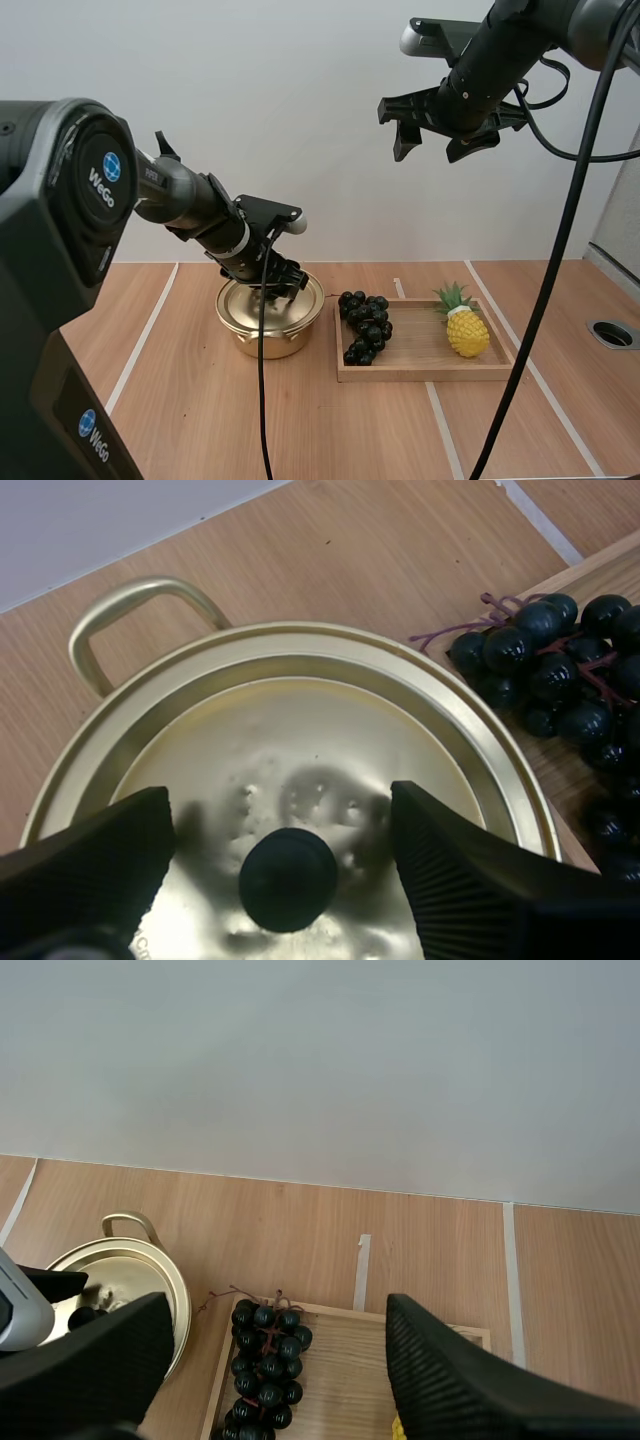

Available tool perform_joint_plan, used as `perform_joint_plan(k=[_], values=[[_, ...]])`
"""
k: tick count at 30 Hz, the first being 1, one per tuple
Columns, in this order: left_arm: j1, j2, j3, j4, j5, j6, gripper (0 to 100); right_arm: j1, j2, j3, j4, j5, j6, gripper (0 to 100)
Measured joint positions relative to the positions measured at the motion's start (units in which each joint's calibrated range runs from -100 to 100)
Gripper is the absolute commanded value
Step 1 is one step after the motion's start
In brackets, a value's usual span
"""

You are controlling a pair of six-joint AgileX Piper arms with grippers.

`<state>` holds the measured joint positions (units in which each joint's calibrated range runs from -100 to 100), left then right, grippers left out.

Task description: Open the pot, put the grape inside, and close it

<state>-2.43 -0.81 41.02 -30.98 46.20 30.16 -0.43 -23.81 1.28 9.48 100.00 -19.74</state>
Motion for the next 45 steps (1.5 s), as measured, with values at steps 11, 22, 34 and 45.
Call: perform_joint_plan(k=[11, 22, 34, 45], values=[[-0.06, -0.89, 0.0, 0.48, -0.38, -3.09, 0, 0.0, 0.0, 0.0, 0.0, 0.0, 0.0, 100], [-0.06, -10.0, -7.49, 0.83, 2.06, -8.0, 0, 0.0, 0.0, 0.0, 0.0, 0.0, -2.39, 100], [-0.06, -23.29, -12.1, 0.83, 3.51, -11.03, 0, 0.0, -0.1, 12.71, 1.21, 0.0, -5.57, 100], [-0.06, -28.92, -12.23, 6.17, 3.51, -14.49, 0, 1.28, -0.1, 22.64, 2.62, -0.17, -9.32, 100]])
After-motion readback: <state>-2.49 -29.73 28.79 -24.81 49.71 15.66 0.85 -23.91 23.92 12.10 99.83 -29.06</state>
